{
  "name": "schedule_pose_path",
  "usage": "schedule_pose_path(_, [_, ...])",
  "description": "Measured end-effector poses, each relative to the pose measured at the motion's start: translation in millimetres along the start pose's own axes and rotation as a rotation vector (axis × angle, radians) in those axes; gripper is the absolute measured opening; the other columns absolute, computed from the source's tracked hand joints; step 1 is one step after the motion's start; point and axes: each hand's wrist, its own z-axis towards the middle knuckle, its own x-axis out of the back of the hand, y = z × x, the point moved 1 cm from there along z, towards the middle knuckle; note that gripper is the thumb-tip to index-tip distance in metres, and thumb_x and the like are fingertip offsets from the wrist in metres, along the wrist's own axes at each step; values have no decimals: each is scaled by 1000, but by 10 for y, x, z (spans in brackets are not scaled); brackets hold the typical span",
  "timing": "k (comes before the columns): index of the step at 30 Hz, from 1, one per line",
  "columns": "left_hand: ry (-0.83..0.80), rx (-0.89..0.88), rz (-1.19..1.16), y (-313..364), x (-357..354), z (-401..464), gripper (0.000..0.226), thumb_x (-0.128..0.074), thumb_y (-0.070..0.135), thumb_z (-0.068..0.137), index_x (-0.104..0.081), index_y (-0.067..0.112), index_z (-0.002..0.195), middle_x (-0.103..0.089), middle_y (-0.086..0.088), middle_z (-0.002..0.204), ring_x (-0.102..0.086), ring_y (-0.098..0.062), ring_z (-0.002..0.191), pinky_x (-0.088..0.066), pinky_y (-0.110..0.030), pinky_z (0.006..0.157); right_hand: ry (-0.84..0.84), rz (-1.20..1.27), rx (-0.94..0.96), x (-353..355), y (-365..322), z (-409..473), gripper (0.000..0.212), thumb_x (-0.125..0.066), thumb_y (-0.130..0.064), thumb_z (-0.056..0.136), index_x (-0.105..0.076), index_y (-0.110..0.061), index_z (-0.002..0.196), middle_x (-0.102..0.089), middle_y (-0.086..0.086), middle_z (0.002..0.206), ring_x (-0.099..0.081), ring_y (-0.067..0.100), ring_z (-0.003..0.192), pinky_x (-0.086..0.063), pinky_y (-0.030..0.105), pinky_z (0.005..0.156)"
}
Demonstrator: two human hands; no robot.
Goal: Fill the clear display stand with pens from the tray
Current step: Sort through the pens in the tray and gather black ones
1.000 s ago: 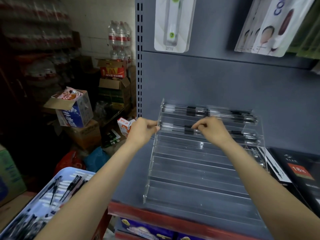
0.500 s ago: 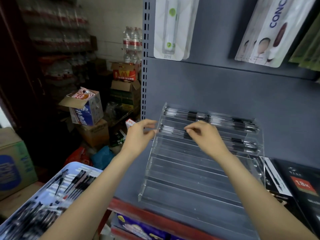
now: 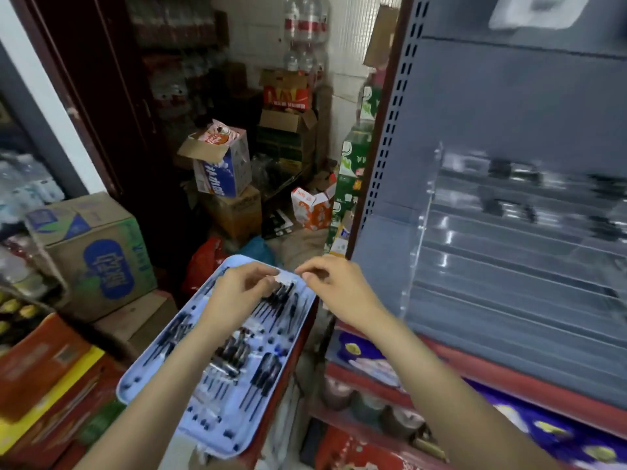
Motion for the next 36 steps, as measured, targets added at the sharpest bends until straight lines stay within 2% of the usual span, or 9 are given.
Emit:
schedule_pose_path(3, [-52, 107, 28, -585, 240, -161, 15, -54, 16, 93, -66, 14, 103, -69, 0, 93, -64, -7, 86, -44, -11, 69, -96, 39, -157, -668, -34, 87, 26, -49, -15, 96, -63, -15, 118, -65, 11, 115, -61, 23, 99, -48, 26, 90])
schedule_pose_path(5, [-115, 179, 110, -925, 293, -238, 21, -52, 19, 95, -63, 14, 113, -67, -4, 106, -61, -18, 96, -45, -23, 78, -143, 43, -288, -1050, 15, 106, 33, -46, -14, 97, -54, -12, 129, -58, 9, 128, -58, 22, 108, -45, 24, 90])
schedule_pose_path(8, [-250, 211, 176, -1269, 215, -268, 33, -48, 18, 97, -51, 13, 130, -57, -8, 130, -57, -23, 111, -45, -27, 92, -161, -12, -469, -1515, 185, 105, 46, -46, -19, 98, -36, -14, 142, -40, 10, 143, -55, 22, 109, -45, 32, 86])
schedule_pose_path(12, [-383, 164, 299, -1442, -80, -53, 44, -47, 18, 97, -38, 13, 140, -34, -8, 148, -59, -25, 93, -46, -30, 86, -45, -58, -667, -1745, 504, 142, 56, -49, -19, 96, -26, -12, 146, -34, 16, 143, -49, 30, 117, -43, 39, 97])
schedule_pose_path(19, [-396, 12, 521, -1573, -523, 417, 26, -51, 21, 93, -56, 3, 111, -52, -17, 118, -52, -34, 106, -45, -39, 88, 76, -205, -733, -1859, 778, 492, 32, -54, -25, 93, -46, -6, 118, -50, 17, 115, -56, 36, 97, -44, 37, 73])
schedule_pose_path(25, [-373, 68, 698, -1500, -772, 611, 23, -54, 18, 93, -54, 1, 109, -54, -16, 116, -56, -34, 104, -46, -40, 81, 8, -278, -782, -1924, 899, 672, 21, -55, -24, 91, -51, -5, 99, -60, 18, 98, -61, 35, 86, -40, 32, 59])
schedule_pose_path(29, [-361, 176, 658, -1467, -799, 675, 13, -51, 6, 93, -58, -1, 102, -60, -20, 109, -61, -35, 98, -48, -40, 73, 23, -155, -827, -1877, 958, 713, 32, -52, -18, 88, -38, -9, 61, -44, 9, 60, -48, 29, 60, -33, 28, 48])
schedule_pose_path(32, [-351, 191, 636, -1468, -818, 719, 13, -53, 3, 92, -58, -4, 102, -64, -22, 105, -63, -36, 95, -49, -39, 70, 45, -61, -855, -1859, 982, 749, 36, -54, -16, 85, -35, -9, 55, -39, 9, 54, -42, 24, 49, -28, 28, 45])
schedule_pose_path(36, [-357, 209, 598, -1466, -877, 769, 14, -52, 1, 91, -59, -5, 101, -63, -24, 107, -61, -37, 99, -50, -40, 75, 55, 37, -865, -1846, 1007, 755, 31, -54, -14, 84, -39, -6, 58, -39, 14, 58, -41, 25, 53, -24, 30, 47])
